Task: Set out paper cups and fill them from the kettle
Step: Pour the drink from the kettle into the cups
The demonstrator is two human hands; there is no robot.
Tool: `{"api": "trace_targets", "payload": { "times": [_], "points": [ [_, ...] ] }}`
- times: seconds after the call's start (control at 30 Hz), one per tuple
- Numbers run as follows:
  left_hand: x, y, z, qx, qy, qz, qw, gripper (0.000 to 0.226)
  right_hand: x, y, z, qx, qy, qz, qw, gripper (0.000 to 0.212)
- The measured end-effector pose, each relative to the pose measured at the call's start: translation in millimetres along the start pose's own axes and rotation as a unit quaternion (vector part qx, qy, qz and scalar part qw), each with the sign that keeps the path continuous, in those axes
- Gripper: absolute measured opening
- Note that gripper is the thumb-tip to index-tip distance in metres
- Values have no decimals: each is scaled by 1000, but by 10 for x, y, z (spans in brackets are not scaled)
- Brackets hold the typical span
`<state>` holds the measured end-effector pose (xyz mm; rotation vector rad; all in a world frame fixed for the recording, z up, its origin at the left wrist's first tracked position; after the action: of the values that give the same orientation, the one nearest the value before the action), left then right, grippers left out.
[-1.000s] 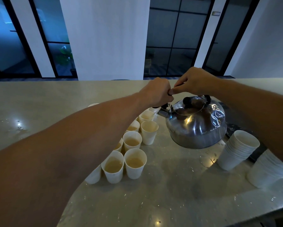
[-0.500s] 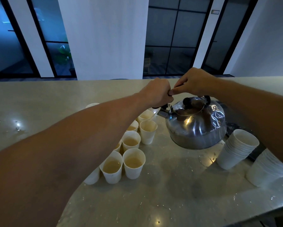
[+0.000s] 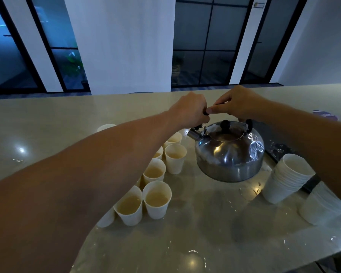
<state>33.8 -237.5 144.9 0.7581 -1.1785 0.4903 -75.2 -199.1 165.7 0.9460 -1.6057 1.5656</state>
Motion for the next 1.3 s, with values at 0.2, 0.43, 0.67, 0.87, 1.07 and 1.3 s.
{"api": "trace_targets", "payload": {
  "times": [0.2,0.43,0.67,0.87,1.07,1.3],
  "points": [
    [-316,-5,200,11,-35,16,999,19,-176,308,210,-3,-6,-51,999,34],
    [-707,-75,382,25,-70,28,997,17,-453,746,444,-21,-15,-10,1000,33],
    [-895,-197,506,23,-92,5,995,17,-590,969,500,-47,12,29,998,35],
    [-792,-409,301,-12,-120,-36,992,25,-546,695,375,-13,110,-103,988,34],
    [-492,-860,19,92,-81,4,992,5,-880,176,155,26,79,12,996,17],
    [-768,-1261,-284,173,-191,68,964,27,-1834,417,118,-78,-136,39,987,33]
  ]
}}
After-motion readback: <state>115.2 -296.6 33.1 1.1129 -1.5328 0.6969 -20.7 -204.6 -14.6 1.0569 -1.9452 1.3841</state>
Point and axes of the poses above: each hand's wrist, its own z-axis towards the middle knuckle, its own x-axis out of the back of the hand, y = z × x, the point moved 9 cm from there along z, towards the middle knuckle, and after that the axes turned 7 degrees about -y, right-handed, at the moved point
